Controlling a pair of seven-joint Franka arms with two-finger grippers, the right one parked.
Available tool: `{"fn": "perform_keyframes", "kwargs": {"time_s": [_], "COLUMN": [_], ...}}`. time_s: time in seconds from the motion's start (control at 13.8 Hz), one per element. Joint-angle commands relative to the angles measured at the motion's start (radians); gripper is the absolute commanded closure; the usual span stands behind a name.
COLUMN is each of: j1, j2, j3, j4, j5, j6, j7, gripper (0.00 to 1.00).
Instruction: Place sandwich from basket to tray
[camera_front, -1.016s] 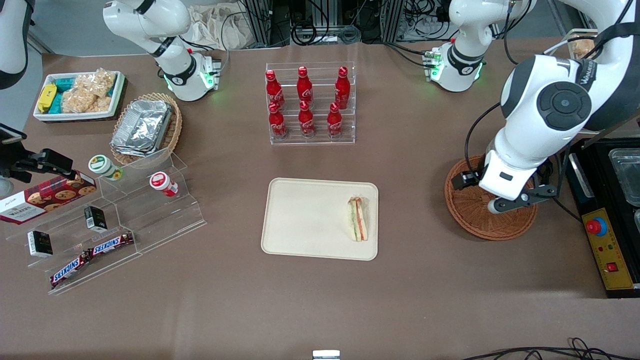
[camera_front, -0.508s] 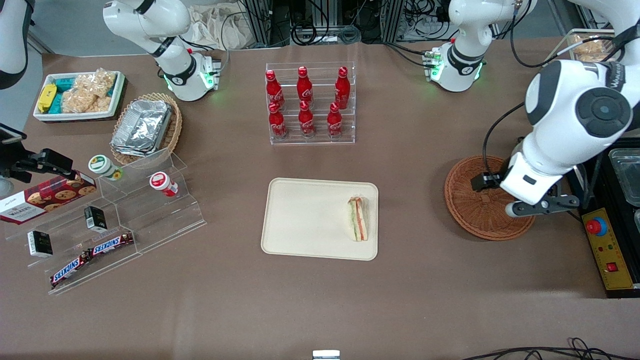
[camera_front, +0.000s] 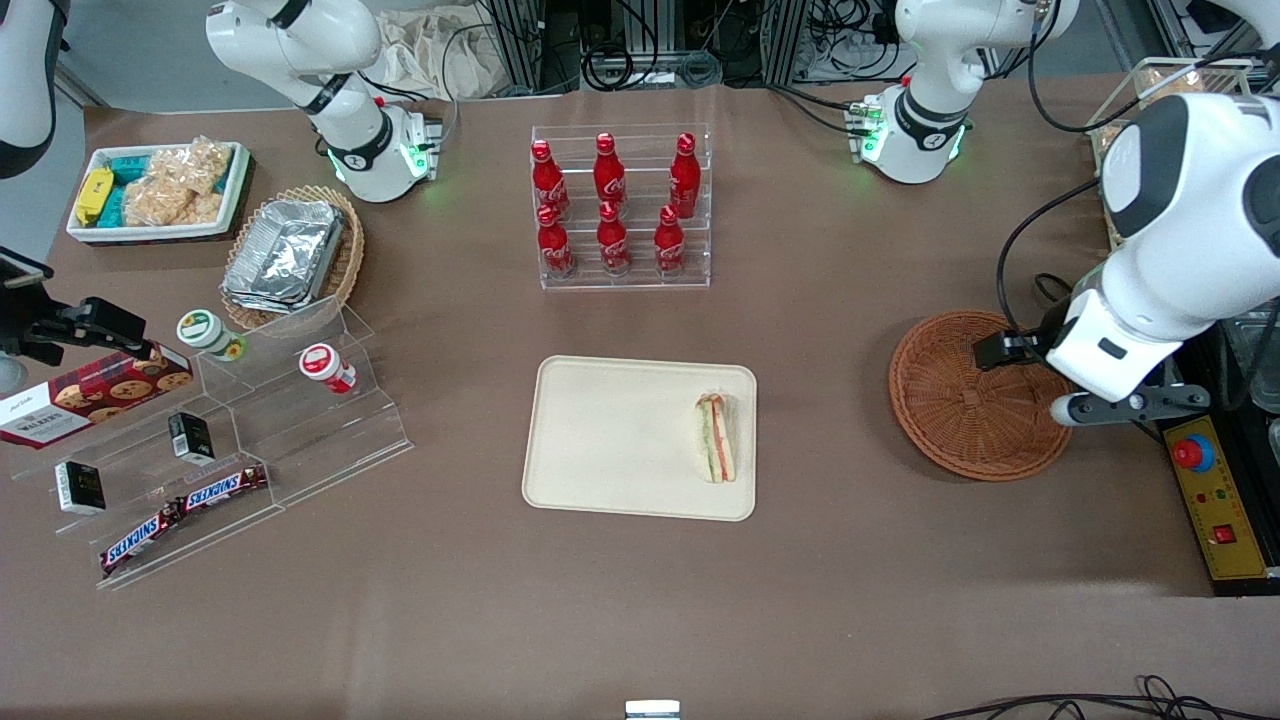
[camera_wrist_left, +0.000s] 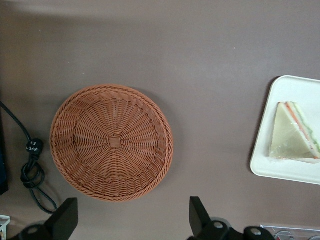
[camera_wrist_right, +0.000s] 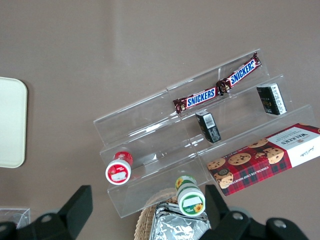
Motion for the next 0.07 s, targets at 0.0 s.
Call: {"fn": "perform_keyframes", "kwargs": {"time_s": [0.0], "j1": [-0.009], "j2": [0.049], "j3": [0.02], "j4": [0.081], "j5": [-0.012], "j6": [-0.059], "j7": [0.008], "gripper": [0.0]}}
